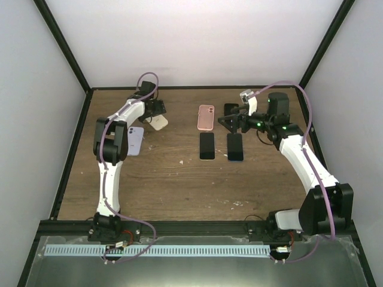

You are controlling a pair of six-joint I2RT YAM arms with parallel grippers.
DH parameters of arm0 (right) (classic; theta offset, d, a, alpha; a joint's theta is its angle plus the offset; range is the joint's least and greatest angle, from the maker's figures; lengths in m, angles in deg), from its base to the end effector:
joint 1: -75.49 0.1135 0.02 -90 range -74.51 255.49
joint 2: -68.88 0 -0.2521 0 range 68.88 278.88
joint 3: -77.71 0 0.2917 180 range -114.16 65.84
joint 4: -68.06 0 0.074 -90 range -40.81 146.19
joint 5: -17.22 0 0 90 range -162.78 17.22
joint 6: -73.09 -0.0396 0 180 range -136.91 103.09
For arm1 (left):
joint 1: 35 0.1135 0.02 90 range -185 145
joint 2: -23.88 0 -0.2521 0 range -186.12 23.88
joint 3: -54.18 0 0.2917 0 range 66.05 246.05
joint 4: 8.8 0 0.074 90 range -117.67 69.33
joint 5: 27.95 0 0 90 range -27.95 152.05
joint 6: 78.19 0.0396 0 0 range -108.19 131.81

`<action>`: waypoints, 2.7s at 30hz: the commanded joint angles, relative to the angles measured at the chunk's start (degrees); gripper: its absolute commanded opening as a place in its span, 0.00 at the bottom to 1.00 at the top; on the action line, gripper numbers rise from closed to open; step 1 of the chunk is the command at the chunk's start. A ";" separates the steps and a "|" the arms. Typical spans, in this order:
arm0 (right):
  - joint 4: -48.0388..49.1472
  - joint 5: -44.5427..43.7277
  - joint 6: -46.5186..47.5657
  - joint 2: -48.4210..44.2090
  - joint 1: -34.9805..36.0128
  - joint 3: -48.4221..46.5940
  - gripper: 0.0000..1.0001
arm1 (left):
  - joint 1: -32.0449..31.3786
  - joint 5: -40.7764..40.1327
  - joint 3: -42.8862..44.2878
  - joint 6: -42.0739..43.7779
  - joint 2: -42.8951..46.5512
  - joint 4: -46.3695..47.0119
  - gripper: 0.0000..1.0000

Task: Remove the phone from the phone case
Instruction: Pick up the phone at the center of the board.

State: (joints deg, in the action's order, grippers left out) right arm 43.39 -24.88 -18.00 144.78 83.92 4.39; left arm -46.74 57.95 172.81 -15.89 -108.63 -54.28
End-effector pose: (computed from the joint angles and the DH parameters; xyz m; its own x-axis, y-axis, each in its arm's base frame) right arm 0.3314 0.0788 0.2988 -0.4671 -0.0563 -0.8824 -0.7420 0.5677 0.3566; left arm 0.5208 -0.1053 0.1317 -0.8236 -0.3024 -0.4798 -0.2435 0.9526 -0.1824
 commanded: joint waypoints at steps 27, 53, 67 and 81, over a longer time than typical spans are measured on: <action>1.06 0.75 -0.08 0.01 -0.52 -0.60 1.00 | -0.88 1.71 1.81 -3.06 -4.06 3.84 0.92; -2.63 1.40 1.51 2.16 -0.52 -4.87 1.00 | -7.32 2.94 2.06 18.71 -4.78 -14.41 0.86; -3.08 3.01 1.43 3.44 -0.52 -6.36 1.00 | -7.59 10.09 -17.97 35.86 8.76 -12.10 0.71; -1.73 4.47 -0.43 6.10 -0.56 -8.51 1.00 | -7.94 4.93 -30.90 18.16 19.36 -1.28 1.00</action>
State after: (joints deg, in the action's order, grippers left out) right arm 41.25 -21.75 -17.86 150.33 83.92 -1.25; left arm -54.15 62.67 144.99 7.45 -90.79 -55.17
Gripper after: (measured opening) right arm 0.999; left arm 0.996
